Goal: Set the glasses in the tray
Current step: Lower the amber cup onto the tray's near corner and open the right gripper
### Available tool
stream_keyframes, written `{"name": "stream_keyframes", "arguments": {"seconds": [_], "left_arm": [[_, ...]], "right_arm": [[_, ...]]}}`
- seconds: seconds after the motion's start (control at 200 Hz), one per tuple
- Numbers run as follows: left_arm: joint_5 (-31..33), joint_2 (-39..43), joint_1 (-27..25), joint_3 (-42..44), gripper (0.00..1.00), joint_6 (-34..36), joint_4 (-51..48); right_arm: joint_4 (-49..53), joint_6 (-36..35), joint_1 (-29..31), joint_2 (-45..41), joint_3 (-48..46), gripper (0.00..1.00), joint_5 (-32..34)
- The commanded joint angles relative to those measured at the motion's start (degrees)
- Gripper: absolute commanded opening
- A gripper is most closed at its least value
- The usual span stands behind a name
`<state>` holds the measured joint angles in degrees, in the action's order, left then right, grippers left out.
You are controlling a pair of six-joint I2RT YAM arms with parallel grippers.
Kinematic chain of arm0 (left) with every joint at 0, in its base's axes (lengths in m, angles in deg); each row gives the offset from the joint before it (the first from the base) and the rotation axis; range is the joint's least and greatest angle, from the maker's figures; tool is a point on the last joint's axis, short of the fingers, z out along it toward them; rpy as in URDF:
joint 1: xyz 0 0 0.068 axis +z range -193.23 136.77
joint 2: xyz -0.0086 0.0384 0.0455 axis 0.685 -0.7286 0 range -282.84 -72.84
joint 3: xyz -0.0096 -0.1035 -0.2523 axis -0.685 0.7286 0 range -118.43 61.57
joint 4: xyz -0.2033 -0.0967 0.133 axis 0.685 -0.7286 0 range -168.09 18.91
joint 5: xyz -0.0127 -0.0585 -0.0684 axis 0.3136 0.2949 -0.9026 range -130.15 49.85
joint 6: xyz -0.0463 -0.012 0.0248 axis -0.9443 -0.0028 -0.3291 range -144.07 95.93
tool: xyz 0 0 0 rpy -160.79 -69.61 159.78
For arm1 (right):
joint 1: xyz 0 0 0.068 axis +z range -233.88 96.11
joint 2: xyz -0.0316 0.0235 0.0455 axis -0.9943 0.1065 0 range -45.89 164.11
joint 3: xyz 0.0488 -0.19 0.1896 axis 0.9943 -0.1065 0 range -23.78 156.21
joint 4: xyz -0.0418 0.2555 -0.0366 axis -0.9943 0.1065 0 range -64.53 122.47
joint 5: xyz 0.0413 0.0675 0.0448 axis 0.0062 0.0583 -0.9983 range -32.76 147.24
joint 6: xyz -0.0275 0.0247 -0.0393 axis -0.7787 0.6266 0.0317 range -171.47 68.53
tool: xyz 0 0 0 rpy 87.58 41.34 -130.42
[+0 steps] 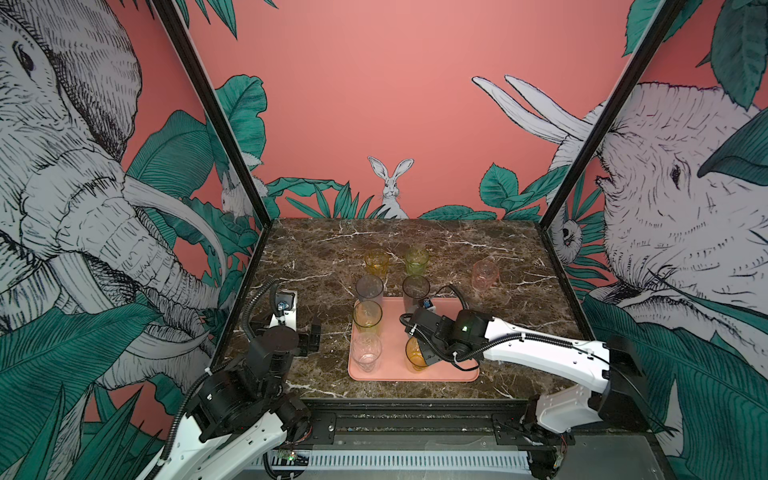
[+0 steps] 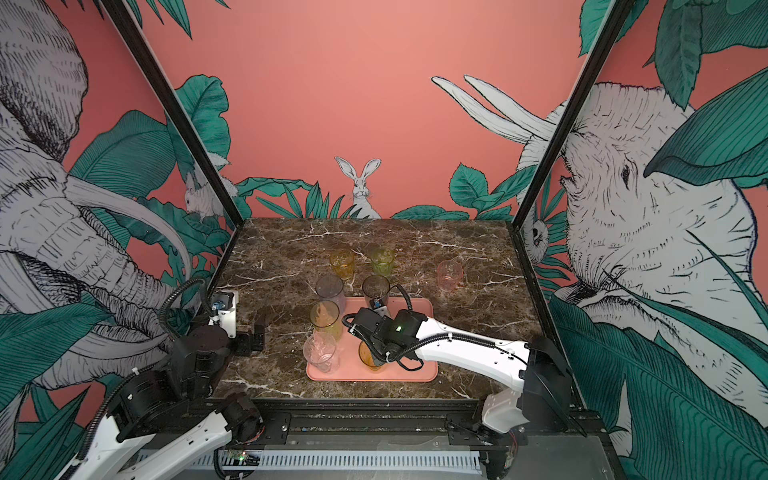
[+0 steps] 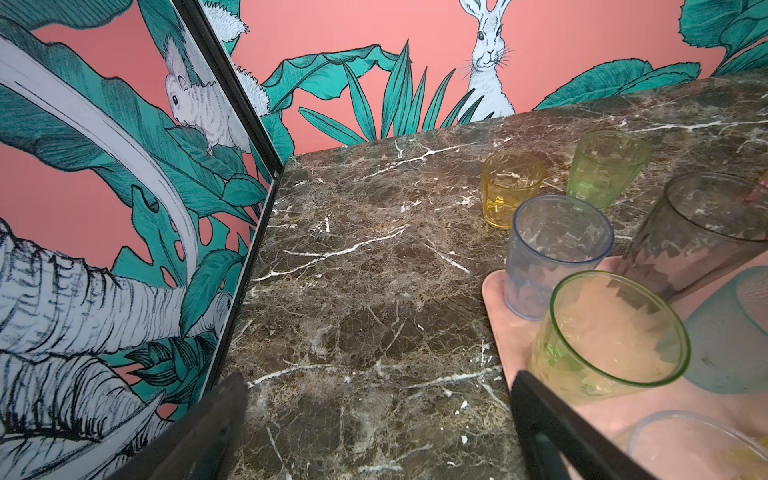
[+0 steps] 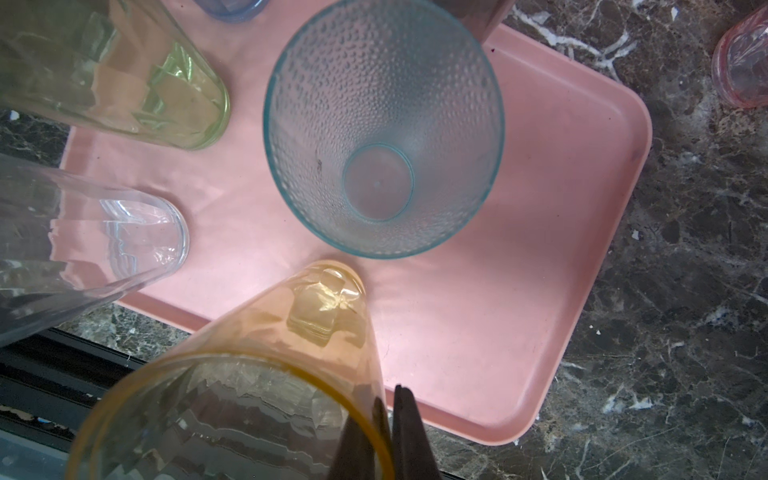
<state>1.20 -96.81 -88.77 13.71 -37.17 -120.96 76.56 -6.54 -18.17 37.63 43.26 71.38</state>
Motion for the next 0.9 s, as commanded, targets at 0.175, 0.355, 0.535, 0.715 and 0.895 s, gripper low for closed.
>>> {"name": "stream_keyframes", "arguments": {"seconds": [0.175, 0.355, 0.535, 0.715, 0.895], "left_arm": [[0.33, 0.18, 0.19, 0.48, 1.0, -0.92, -0.85], [0.49, 0.25, 0.16, 0.54, 0.99, -1.05, -1.01], [0.93, 0.7, 0.15, 0.56, 0.99, -1.19, -1.2], [1.71, 1.07, 0.19, 0.54, 0.99, -1.4, -1.46], [2.55, 1.76, 0.19, 0.48, 0.99, -1.49, -1.55]], "right_arm": [[0.94, 1.38, 0.29, 0.87, 2.03, 0.22, 0.7], [2.01, 1.26, 0.37, 0.85, 2.73, 0.27, 1.34], [3.57, 0.91, 0.38, 0.49, 4.28, 0.33, 2.36], [5.51, -0.71, 0.34, -0.38, 7.6, 0.38, 4.34], [6.63, -3.65, 0.25, -1.03, 12.42, 0.42, 7.49]]}}
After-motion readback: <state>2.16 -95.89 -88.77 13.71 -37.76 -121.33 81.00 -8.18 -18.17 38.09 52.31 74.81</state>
